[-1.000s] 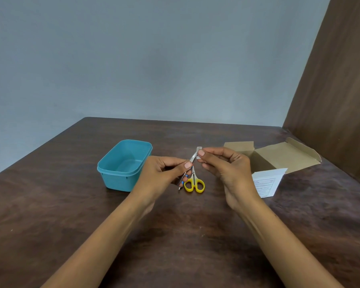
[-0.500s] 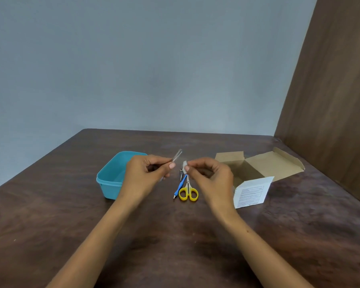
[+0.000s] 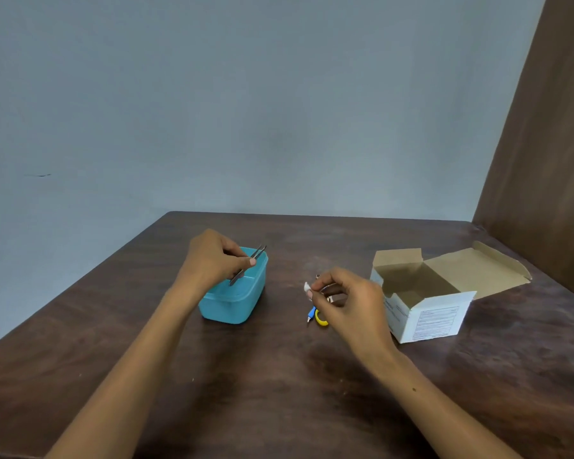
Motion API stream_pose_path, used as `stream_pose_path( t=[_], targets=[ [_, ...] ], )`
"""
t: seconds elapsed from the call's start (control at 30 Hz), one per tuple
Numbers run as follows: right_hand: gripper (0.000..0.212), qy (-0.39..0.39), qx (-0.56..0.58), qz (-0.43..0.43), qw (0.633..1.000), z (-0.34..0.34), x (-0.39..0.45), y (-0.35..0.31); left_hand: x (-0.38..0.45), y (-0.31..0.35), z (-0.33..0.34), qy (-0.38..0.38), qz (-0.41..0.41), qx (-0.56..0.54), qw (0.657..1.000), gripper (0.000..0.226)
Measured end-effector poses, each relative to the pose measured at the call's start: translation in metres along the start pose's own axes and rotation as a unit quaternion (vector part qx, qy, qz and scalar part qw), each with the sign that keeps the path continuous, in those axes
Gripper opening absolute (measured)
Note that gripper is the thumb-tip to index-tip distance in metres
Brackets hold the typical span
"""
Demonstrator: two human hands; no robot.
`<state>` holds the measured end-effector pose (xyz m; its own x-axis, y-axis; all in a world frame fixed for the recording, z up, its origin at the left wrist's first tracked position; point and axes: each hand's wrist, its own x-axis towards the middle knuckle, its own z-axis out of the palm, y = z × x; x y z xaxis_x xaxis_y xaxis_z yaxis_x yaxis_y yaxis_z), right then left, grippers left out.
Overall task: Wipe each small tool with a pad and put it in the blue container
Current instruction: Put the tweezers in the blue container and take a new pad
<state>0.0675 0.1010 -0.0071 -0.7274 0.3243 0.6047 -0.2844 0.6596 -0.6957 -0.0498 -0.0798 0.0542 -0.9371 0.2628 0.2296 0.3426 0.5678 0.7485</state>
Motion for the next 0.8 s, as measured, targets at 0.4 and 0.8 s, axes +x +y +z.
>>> stream_pose_path(
  t=[0.4, 0.8],
  targets=[
    [0.01, 0.002, -0.02, -0.014, 1.0, 0.001, 0.003, 0.007, 0.007, -0.015, 0.014, -0.019, 0.014, 0.146, 0.989, 0.011],
    [0.011, 0.044, -0.014, 0.007, 0.999, -0.006, 0.008, 0.011, -0.021, 0.02, 0.041, 0.136, 0.149, 0.14, 0.969, 0.025]
  ],
)
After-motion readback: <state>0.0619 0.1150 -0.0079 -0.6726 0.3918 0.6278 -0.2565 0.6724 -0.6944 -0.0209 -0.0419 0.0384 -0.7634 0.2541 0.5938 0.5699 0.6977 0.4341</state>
